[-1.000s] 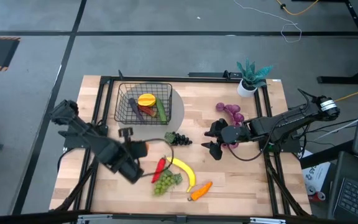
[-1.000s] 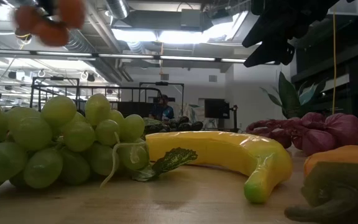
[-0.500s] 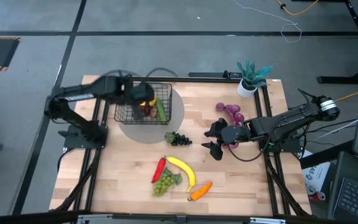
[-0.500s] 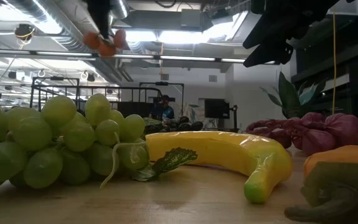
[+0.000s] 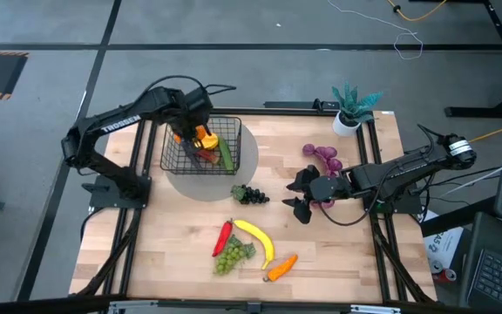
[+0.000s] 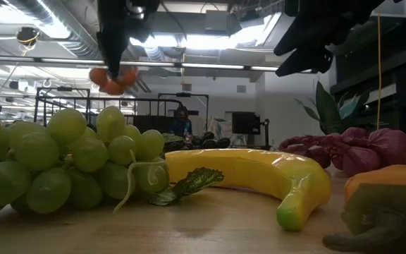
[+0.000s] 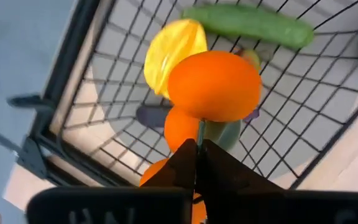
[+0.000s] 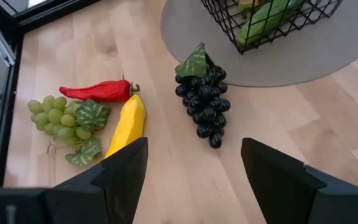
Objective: Build produce basket
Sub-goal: Put the tangerines into the wire basket, then put the yellow banana into the wire basket
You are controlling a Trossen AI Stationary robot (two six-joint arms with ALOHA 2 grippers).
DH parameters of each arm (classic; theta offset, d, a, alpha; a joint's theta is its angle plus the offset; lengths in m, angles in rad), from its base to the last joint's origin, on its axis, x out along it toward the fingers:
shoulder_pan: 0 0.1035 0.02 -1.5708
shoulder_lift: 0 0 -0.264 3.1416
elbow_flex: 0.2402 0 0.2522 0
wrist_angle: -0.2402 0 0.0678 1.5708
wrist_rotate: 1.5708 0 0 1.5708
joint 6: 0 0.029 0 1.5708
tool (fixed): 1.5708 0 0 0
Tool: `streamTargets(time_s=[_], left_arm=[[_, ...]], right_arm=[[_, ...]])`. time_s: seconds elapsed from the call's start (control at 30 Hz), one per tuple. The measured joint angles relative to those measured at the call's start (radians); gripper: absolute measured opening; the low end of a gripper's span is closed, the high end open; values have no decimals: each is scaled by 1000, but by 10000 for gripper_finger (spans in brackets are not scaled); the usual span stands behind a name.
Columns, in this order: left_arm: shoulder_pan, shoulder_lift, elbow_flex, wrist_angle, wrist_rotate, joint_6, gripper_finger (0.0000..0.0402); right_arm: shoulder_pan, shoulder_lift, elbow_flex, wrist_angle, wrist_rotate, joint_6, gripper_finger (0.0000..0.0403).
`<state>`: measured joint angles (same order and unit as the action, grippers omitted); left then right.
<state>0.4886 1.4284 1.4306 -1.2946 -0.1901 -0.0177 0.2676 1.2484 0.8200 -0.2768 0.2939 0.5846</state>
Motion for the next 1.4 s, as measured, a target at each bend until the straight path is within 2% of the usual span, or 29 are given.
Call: streamTargets(time_s=[0.2,0.37,0.47,0.7,1.0,1.2,1.4], left_arm=[[-24,0,-112,20,22,-59,79],[-48,0,-133,22,17,-66,131],[-63,0,-133,25,17,-67,146],[-81,-3,-110,-30,17,-86,147],[-158,-4,52,-276,50,-217,147],[-265,-60,73,-277,229,-269,147],[-422,-127,61,-247,227,-317,147]], right_arm=[[0,0,0,0,0,49,261],[0,0,0,-1,0,65,261],[0,0,0,-5,0,64,261],[0,0,0,-6,-33,38,261],[0,0,0,-8,-87,35,261],[0,0,0,-45,-88,36,261],[0,-1,0,-58,-89,37,261]])
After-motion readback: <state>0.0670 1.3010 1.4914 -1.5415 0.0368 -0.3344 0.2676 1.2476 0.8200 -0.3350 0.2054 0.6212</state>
